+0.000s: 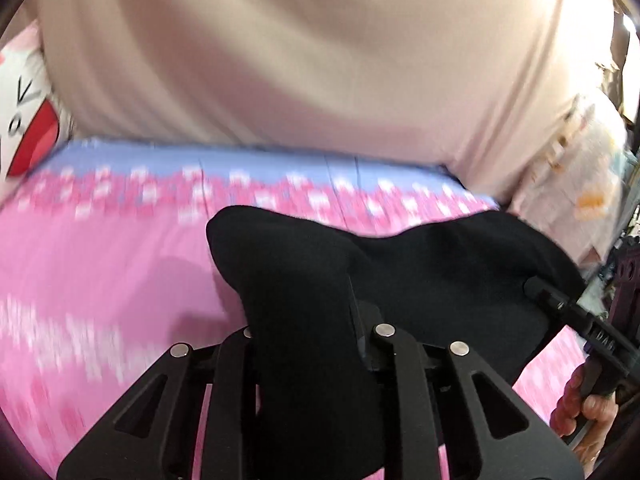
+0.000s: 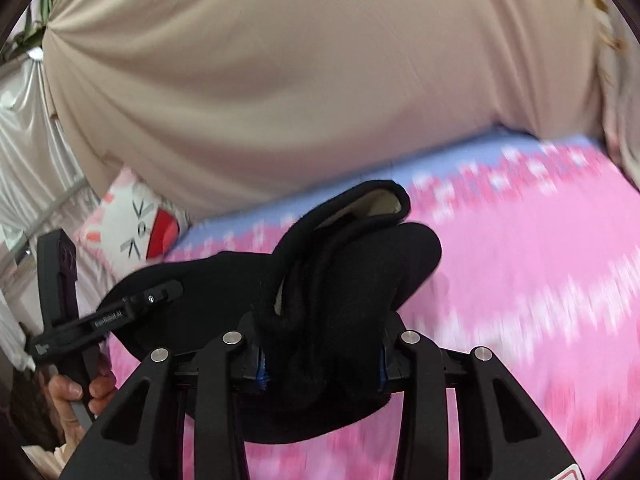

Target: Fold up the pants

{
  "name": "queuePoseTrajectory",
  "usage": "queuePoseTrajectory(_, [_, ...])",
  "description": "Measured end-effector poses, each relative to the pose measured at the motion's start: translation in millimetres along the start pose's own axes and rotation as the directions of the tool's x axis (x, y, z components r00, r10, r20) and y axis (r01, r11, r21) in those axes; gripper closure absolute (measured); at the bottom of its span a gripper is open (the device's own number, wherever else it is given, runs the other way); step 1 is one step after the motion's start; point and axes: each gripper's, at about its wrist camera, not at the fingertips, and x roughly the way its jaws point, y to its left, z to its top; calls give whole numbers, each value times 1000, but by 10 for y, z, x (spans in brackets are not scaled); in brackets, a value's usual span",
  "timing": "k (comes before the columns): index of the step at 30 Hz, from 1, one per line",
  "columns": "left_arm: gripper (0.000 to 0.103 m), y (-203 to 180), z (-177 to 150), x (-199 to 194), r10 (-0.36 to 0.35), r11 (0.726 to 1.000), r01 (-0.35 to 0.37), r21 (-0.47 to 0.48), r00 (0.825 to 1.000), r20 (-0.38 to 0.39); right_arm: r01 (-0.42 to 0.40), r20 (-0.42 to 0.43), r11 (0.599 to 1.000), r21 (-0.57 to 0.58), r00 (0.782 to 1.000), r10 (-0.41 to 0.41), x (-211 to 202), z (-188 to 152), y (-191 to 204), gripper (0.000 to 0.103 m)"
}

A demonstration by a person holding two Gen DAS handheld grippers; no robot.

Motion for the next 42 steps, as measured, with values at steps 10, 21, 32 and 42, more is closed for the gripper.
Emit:
queuePoseTrajectory(10, [39, 397, 380, 1478, 142, 990, -139, 32, 983, -117, 90, -236, 985, 148, 970, -53, 1341, 47, -1014, 36])
queuePoseTrajectory(21, [5, 1188, 2, 312, 431, 898, -435, -69, 900, -68, 227, -45, 974, -6, 973, -227, 113, 8, -601, 66])
queuePoseTrajectory(32, [5, 256, -87, 1287, 408, 911, -391, 130, 900, -153, 327, -147, 932, -157, 925, -350, 1056, -51, -350, 77])
queuePoseTrajectory(42, [5, -168, 318, 547, 376, 918, -382, 101, 923, 81, 298, 95, 933, -201, 954, -285, 472, 275, 530, 64])
